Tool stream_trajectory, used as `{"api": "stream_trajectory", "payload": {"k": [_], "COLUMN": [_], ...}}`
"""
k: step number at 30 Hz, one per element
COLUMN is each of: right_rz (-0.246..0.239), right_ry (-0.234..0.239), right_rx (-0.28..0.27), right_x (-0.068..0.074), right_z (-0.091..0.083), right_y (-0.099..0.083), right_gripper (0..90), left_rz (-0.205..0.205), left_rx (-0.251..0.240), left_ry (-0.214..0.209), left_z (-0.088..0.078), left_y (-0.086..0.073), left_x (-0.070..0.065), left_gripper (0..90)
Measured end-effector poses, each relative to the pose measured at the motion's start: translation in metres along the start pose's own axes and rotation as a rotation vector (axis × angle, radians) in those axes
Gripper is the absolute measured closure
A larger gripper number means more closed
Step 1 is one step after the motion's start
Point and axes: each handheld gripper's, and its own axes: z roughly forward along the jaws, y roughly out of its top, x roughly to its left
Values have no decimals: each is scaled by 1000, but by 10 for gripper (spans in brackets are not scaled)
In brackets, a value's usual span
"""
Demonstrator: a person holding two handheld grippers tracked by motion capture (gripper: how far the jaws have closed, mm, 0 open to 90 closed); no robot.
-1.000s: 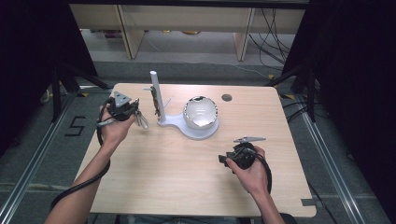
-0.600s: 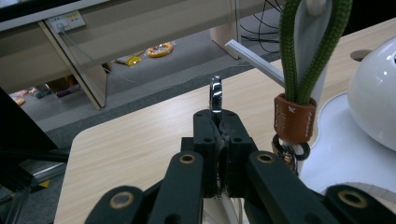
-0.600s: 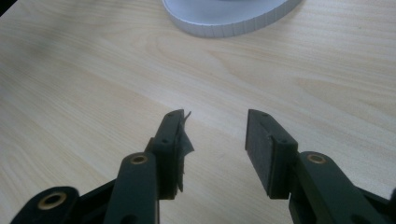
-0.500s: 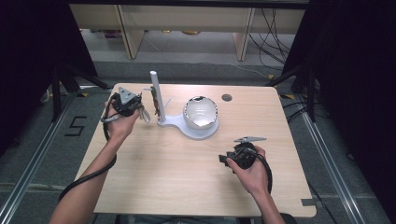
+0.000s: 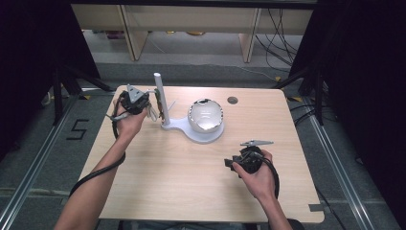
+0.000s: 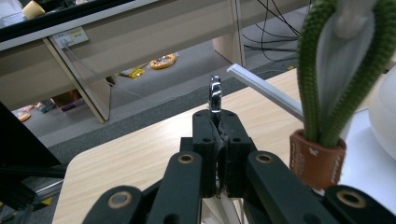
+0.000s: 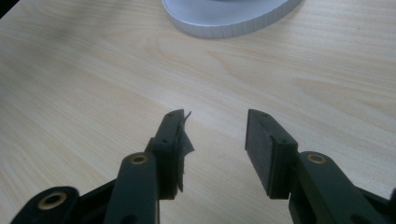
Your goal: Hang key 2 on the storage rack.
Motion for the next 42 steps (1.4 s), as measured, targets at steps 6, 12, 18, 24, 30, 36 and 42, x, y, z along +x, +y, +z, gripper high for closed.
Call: {"api": "stream_trajectory", "payload": {"k": [6, 12, 18, 24, 30, 36, 42], "right_rz": [7, 20, 9, 11, -1, 20, 24], "right_ry": [-4, -1, -2, 2, 1, 9, 13], "right_rx": [-21, -17, -4, -7, 1, -8, -9], "right_x": [1, 2, 1, 1, 0, 1, 2], "right_z": [1, 1, 0, 0, 0, 0, 0], "right_y": [-1, -1, 0, 0, 0, -1, 0], "right_gripper": [583, 583, 583, 583, 583, 583, 583], "left_rz": [13, 26, 43, 41, 50, 57, 67], "left_rx": [-9, -15, -26, -24, -27, -44, -39], "left_ry": [3, 1, 3, 2, 3, -6, -6], "left_z": [7, 14, 19, 23, 26, 28, 29], "left_y": [1, 1, 0, 0, -1, -1, -1], "left_x": [0, 0, -2, -3, -3, -5, -4], "left_gripper": [864, 864, 863, 863, 863, 863, 863]}}
